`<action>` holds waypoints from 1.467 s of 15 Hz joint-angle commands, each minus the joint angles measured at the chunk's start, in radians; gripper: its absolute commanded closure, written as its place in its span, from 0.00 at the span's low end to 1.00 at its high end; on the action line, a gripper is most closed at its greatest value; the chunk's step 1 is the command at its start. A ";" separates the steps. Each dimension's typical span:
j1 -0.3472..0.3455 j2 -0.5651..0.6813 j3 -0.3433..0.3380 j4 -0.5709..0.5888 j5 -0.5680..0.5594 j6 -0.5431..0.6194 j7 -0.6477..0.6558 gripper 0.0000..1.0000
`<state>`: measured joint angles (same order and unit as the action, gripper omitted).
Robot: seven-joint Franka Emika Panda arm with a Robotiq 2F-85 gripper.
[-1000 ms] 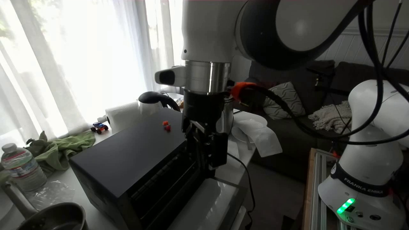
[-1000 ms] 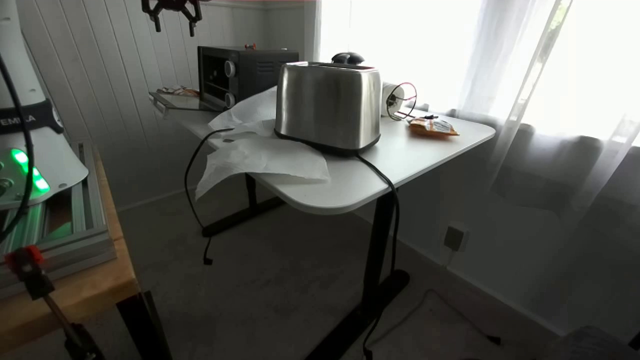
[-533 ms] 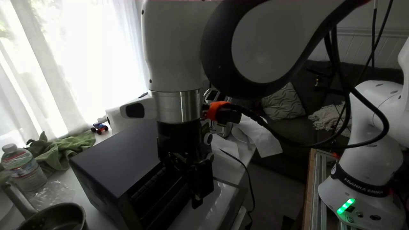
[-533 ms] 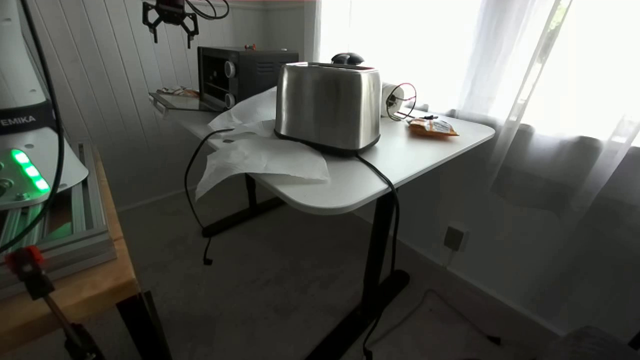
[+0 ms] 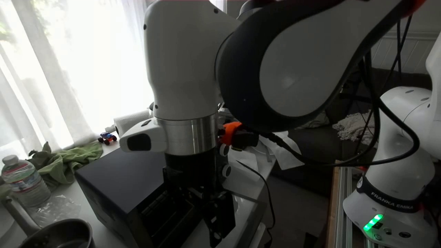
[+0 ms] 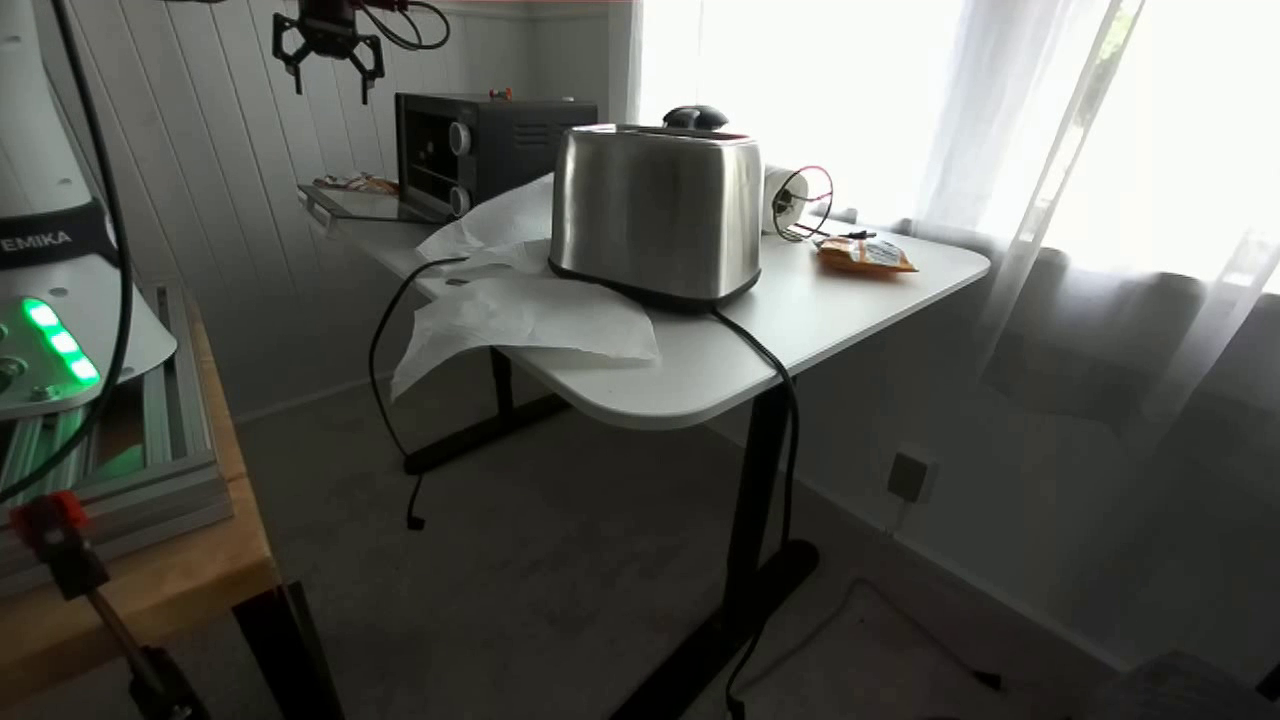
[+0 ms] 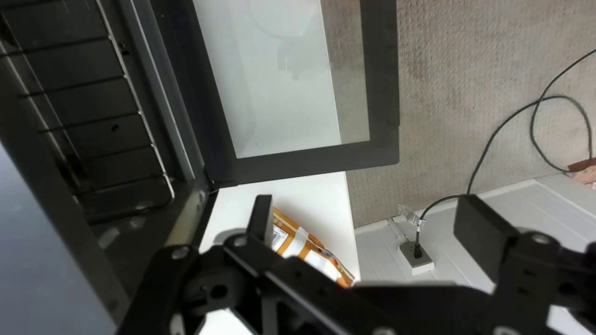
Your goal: Put the white and orange packet in the toaster oven.
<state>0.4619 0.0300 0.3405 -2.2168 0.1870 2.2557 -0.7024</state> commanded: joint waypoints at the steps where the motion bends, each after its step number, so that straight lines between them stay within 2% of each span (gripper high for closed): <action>1: -0.006 0.048 0.058 0.012 -0.002 0.063 -0.056 0.00; 10: -0.011 0.188 0.134 0.061 -0.017 0.242 -0.052 0.00; 18: -0.016 0.350 0.156 0.192 -0.071 0.254 -0.046 0.00; 19: -0.017 0.363 0.158 0.206 -0.075 0.246 -0.043 0.00; 20: -0.027 0.320 0.162 0.160 -0.066 0.253 -0.031 0.00; 22: -0.027 0.343 0.164 0.182 -0.073 0.253 -0.031 0.00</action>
<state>0.4603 0.3654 0.4785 -2.0393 0.1352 2.5107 -0.7473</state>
